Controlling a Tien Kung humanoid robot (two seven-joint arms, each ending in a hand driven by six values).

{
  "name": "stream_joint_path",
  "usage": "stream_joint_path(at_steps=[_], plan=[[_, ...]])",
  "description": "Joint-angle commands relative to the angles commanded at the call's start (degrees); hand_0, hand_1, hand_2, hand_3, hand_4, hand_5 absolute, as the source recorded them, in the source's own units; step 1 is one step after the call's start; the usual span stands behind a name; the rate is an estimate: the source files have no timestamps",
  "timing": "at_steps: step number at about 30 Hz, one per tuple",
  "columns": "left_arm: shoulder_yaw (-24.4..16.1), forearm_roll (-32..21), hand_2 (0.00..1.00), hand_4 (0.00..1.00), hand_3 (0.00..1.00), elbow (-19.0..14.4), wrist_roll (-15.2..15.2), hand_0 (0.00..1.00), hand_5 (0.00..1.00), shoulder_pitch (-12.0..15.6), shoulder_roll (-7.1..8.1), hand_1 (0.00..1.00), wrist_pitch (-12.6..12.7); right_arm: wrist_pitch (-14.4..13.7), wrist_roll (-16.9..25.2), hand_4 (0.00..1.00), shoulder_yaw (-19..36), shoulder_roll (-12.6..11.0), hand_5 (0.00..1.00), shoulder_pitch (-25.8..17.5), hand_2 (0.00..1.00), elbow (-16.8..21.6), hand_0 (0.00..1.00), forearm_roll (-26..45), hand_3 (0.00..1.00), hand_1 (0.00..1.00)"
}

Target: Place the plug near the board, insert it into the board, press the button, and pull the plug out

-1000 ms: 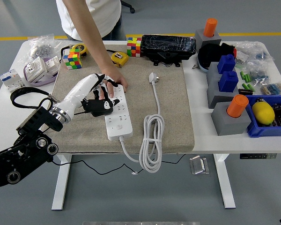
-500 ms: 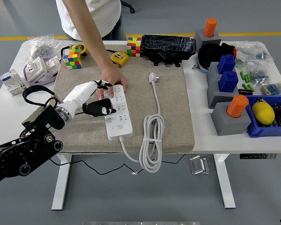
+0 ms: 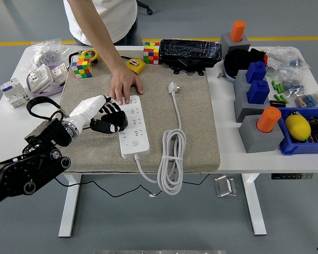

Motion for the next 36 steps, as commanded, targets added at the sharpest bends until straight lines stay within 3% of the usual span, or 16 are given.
stream_joint_path(at_steps=[1,2,15,22,31,32,36], plan=[[0.21,-0.19,0.553,0.829,0.556,0.29,-0.07,0.448,0.099,-0.17,-0.06,0.509,0.07,0.00,0.01,0.972,0.00,-0.02,0.580,0.01,0.633,0.02,0.585,0.00,0.564,0.665],[0.41,-0.36,0.505,0.749,0.545,0.56,-0.20,0.347,0.011,-0.31,-0.12,0.466,0.19,-0.01,0.02,0.973,0.00,-0.04,0.577,0.01,0.633,0.04,0.585,-0.02,0.564,0.665],[-0.66,-2.29,0.430,0.700,0.529,0.17,-4.26,0.311,0.002,0.02,0.05,0.402,1.23,-0.03,0.05,0.971,-0.07,-0.07,0.575,-0.16,0.633,0.04,0.584,-0.06,0.563,0.665],[-4.19,-2.12,0.430,0.702,0.528,0.20,-6.81,0.313,0.002,1.16,0.72,0.401,2.72,-0.05,0.08,0.970,0.08,-0.03,0.570,-0.12,0.632,0.08,0.584,-0.11,0.562,0.664],[-5.22,-1.59,0.425,0.695,0.532,6.19,-4.91,0.321,0.002,2.07,1.85,0.399,3.31,-0.02,0.06,0.970,0.02,0.06,0.570,-0.28,0.632,0.03,0.584,-0.12,0.562,0.664],[-5.11,-1.94,0.524,0.761,0.562,6.67,-4.72,0.422,0.033,2.14,1.86,0.478,2.98,-0.03,0.06,0.969,-0.01,0.04,0.570,-0.29,0.632,0.02,0.584,-0.12,0.561,0.665],[-4.55,-3.30,0.524,0.761,0.562,7.49,-3.68,0.422,0.033,2.25,1.76,0.478,1.81,-0.02,0.06,0.969,0.10,0.07,0.570,-0.21,0.632,0.07,0.584,-0.18,0.561,0.665]])
